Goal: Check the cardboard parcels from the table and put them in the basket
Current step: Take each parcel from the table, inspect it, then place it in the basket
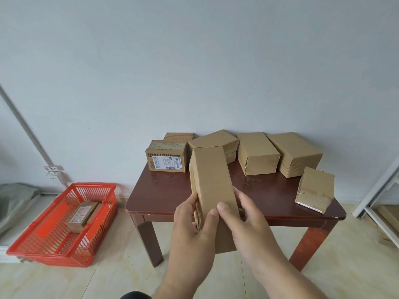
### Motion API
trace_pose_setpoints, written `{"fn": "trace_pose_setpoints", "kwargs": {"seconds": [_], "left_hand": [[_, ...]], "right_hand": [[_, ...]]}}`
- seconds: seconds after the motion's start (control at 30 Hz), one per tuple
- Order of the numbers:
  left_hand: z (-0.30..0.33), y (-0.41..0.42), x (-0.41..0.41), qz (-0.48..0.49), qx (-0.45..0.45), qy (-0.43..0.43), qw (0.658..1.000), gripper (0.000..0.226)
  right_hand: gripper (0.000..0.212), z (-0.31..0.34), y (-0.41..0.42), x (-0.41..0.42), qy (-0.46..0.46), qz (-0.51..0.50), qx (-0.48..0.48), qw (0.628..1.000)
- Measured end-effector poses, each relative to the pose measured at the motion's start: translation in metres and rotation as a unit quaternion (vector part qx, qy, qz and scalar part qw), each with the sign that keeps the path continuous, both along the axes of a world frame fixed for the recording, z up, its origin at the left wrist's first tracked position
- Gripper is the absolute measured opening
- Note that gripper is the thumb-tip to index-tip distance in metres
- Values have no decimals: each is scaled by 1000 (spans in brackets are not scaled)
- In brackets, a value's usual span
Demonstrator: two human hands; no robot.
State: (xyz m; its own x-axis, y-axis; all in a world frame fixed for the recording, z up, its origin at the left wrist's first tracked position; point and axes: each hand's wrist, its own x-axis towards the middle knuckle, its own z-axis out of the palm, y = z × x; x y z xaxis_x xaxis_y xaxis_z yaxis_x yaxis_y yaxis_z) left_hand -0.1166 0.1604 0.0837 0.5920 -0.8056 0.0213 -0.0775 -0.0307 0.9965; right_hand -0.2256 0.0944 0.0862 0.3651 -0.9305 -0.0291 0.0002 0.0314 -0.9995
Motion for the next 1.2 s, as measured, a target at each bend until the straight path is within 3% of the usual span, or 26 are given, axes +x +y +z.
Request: {"fn": "trace_pose_setpoints", "kwargs": {"seconds": [0.27,0.47,0.7,0.87,1.2], "left_hand": [[7,-5,10,19,8,-8,1000,23],[6,-1,2,-2,-6,-6,1000,25],[6,-6,11,-12,12,-13,1000,80],[7,-8,12,-10,5,-27,1000,44],[9,-11,13,6,7,0,1000,35]], "right_hand": [[40,-9,8,1,8,-10,-21,1000],[21,-3,1,1,-1,-29,-17,999],[25,-4,4,3,0,-33,-21,999],[32,-2,4,7,10,-31,-35,999],[26,-1,3,9,16,-54,-33,998]]}}
